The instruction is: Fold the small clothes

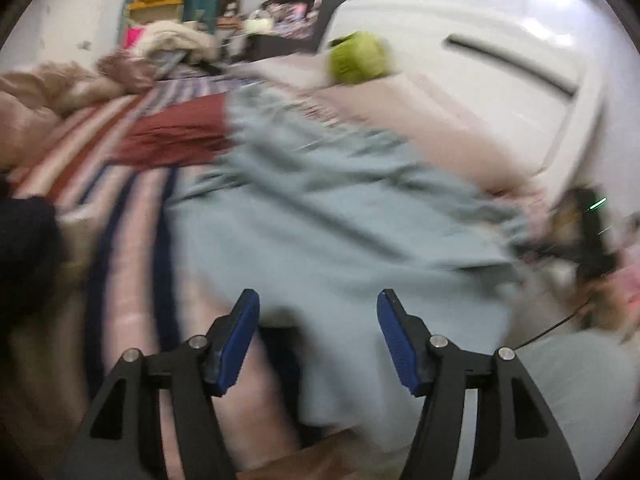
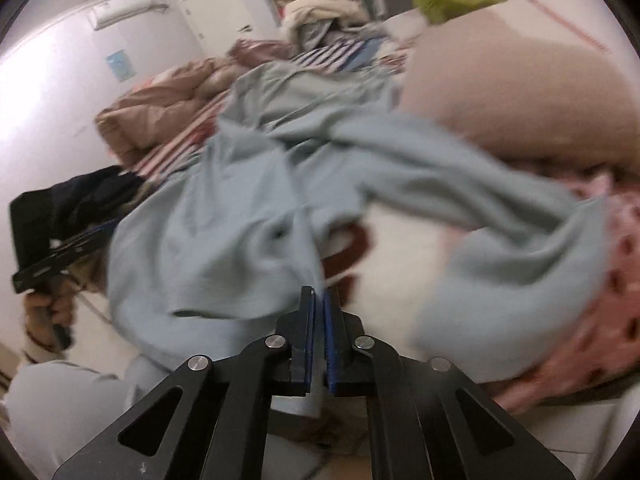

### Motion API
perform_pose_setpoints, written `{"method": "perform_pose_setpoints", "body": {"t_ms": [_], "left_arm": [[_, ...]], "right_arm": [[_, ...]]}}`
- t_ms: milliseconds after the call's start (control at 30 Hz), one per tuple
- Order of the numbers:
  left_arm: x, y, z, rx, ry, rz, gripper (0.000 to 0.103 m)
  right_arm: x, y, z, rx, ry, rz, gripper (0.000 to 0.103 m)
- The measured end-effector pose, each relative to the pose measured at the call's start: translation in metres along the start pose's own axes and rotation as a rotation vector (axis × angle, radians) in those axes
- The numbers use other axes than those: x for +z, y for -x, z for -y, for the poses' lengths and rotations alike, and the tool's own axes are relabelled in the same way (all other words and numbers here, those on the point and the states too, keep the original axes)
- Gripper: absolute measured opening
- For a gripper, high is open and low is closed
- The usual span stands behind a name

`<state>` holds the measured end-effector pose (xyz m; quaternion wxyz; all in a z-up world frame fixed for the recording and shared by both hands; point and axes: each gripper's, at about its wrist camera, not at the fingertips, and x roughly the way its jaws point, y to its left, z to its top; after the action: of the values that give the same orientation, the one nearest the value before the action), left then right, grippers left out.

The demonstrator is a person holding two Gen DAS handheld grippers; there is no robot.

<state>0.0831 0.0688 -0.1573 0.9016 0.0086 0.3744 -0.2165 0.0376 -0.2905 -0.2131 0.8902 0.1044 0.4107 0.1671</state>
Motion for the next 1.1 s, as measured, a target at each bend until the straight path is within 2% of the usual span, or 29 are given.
{"method": "perform_pose_setpoints", "body": {"t_ms": [67,100,167,233,267,300,333,367,500,633,733,767,833,900,1000,1067,1100], "left_arm": [[-0.009,-0.004,-0.013,0.022,0.002,-0.041,0.057],[-0.014,-0.007,-0.019,0.009,0.017,-0.066,0.057],[-0.024,-0.012,-0.028,0.003,0.04,-0.091,0.057],[-0.033,-0.018,-0.032,-0.012,0.058,-0.109,0.055],[-0.036,-0.021,-0.031,-0.023,0.059,-0.112,0.053],[-0.039,-0.022,-0.028,-0.022,0.044,-0.109,0.053],[-0.041,-0.022,-0.025,-0.019,0.023,-0.104,0.053],[-0.042,-0.023,-0.019,-0.021,-0.001,-0.103,0.053],[-0.041,-0.029,0.001,-0.076,-0.032,-0.092,0.052],[-0.037,-0.039,0.022,-0.1,-0.074,-0.086,0.052],[-0.034,-0.037,0.023,-0.158,-0.039,-0.073,0.052],[-0.034,-0.038,0.024,-0.158,-0.022,-0.076,0.052],[-0.033,-0.045,0.032,-0.107,-0.037,-0.083,0.052],[-0.031,-0.046,0.04,-0.103,-0.033,-0.063,0.046],[-0.028,-0.049,0.041,-0.147,0.022,-0.052,0.03],[-0.026,-0.051,0.045,-0.179,0.041,-0.042,0.01],[-0.024,-0.05,0.048,-0.174,0.036,-0.027,0.008]], "right_arm": [[0.002,0.005,0.012,-0.011,-0.022,0.001,0.0],[0.002,0.007,0.018,0.012,-0.047,-0.007,0.0],[0.0,0.01,0.019,0.124,-0.066,-0.019,0.002],[0.0,0.007,0.012,0.16,-0.059,-0.049,0.003],[-0.001,0.002,0.003,0.174,-0.049,-0.075,0.009],[-0.004,-0.003,-0.002,0.179,-0.033,-0.111,0.029],[-0.007,-0.007,-0.007,0.175,-0.023,-0.132,0.055],[-0.011,-0.012,-0.012,0.164,-0.01,-0.151,0.061],[-0.024,-0.031,-0.023,0.174,-0.006,-0.187,0.061],[-0.024,-0.037,-0.031,0.181,-0.011,-0.18,0.061],[-0.023,-0.037,-0.035,0.176,0.002,-0.177,0.061],[-0.024,-0.039,-0.036,0.172,0.007,-0.178,0.061],[-0.026,-0.039,-0.036,0.162,0.007,-0.175,0.059],[-0.027,-0.039,-0.037,0.151,0.008,-0.167,0.058],[-0.029,-0.036,-0.036,0.146,0.011,-0.163,0.055],[-0.029,-0.035,-0.035,0.135,0.012,-0.159,0.052],[-0.029,-0.034,-0.034,0.136,0.007,-0.158,0.05]]}}
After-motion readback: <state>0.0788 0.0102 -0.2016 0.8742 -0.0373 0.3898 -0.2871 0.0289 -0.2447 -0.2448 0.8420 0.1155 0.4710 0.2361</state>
